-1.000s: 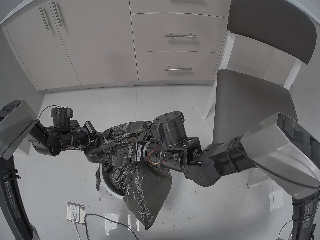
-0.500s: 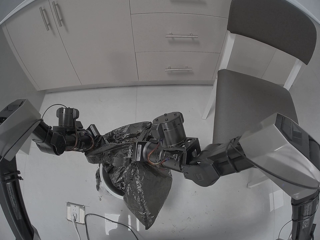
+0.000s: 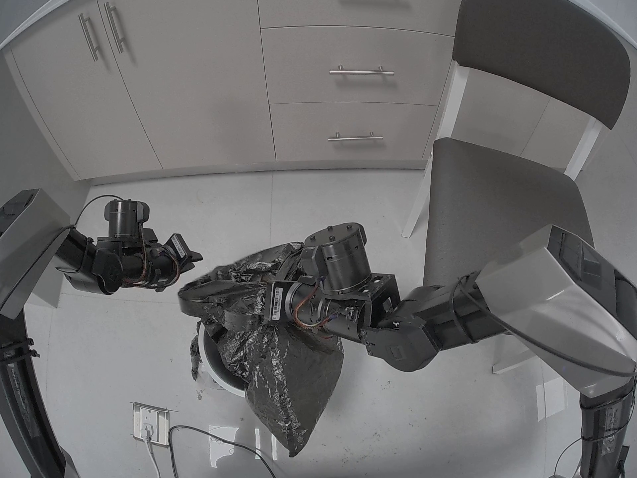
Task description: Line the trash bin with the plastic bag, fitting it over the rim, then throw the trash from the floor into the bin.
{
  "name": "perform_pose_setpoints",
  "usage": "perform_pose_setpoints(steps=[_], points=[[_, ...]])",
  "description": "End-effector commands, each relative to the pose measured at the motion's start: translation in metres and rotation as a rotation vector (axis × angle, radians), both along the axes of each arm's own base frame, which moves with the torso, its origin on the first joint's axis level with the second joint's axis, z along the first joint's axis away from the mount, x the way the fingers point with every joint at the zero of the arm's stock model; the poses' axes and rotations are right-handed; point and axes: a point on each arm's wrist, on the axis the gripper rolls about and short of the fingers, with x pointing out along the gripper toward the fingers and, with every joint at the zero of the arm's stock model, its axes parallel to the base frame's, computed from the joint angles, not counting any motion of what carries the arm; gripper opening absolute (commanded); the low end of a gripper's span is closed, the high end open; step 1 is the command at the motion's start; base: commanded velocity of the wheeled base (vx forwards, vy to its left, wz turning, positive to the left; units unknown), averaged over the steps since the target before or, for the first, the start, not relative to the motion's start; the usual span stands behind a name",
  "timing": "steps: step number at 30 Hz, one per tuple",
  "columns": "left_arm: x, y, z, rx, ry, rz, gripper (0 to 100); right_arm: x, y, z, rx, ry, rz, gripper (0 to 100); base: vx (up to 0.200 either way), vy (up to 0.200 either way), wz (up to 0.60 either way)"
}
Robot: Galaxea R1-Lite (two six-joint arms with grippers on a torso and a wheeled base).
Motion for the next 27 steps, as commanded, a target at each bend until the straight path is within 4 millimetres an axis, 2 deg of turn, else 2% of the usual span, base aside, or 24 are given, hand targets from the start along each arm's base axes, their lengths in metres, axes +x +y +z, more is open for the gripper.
perform_pose_setpoints(steps=[1,8,10,16,21,27], points=[[0.001,0.001,0.004,-0.004,-0.017,0.003,100,0.0,0.0,0.002,0.004,-0.004,0.0,0,0.0,0.0,0.0],[0.002,0.0,-0.007,0.001,0.018,0.004,100,0.0,0.001,-0.001,-0.001,-0.002,0.002,0,0.0,0.0,0.0],[0.002,0.001,-0.014,0.006,0.038,0.008,100,-0.005,0.005,-0.003,-0.005,0.002,0.015,0,0.0,0.0,0.0],[-0.01,0.002,-0.017,0.016,0.064,0.001,100,-0.019,0.014,-0.005,-0.014,0.01,0.05,0,0.0,0.0,0.0],[-0.022,0.002,-0.009,0.021,0.055,0.0,100,-0.038,0.022,-0.012,-0.037,0.028,0.093,0,0.0,0.0,0.0],[-0.064,-0.001,0.021,0.075,-0.031,-0.103,100,-0.044,0.029,-0.015,-0.046,0.031,0.113,0,0.0,0.0,0.0]])
